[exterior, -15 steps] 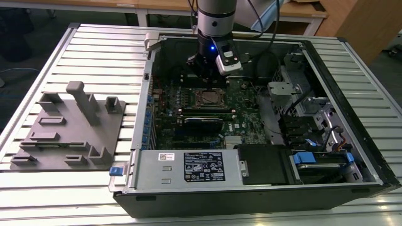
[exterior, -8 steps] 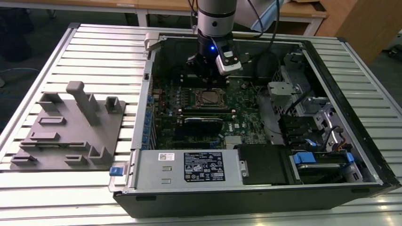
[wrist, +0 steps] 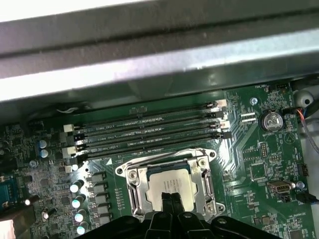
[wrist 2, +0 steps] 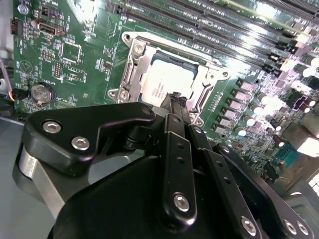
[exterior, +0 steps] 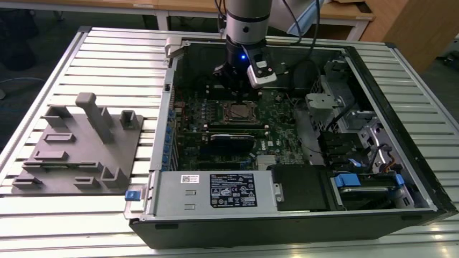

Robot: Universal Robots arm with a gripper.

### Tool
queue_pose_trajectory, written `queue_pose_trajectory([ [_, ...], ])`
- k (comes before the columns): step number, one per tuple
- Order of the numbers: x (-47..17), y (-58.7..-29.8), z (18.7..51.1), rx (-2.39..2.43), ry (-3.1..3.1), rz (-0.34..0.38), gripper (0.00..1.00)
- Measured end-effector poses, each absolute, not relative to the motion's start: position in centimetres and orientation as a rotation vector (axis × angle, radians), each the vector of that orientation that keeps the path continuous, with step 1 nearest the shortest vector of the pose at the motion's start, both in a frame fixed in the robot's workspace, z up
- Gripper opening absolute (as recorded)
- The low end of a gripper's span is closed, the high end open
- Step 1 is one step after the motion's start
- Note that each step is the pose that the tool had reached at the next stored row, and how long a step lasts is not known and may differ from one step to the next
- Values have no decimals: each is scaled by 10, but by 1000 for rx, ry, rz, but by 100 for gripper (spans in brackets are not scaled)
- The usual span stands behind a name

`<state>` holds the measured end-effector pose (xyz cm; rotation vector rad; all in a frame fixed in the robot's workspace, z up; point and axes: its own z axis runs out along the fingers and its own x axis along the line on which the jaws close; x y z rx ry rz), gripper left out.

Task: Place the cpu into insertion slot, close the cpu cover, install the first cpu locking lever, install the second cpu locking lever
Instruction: 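Install the second cpu locking lever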

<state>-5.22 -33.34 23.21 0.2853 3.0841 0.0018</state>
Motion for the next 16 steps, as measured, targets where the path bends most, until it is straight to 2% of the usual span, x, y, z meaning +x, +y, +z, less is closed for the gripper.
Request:
queue_pose_trajectory([
  [16,-50,-336,236,285,3084,2,10],
])
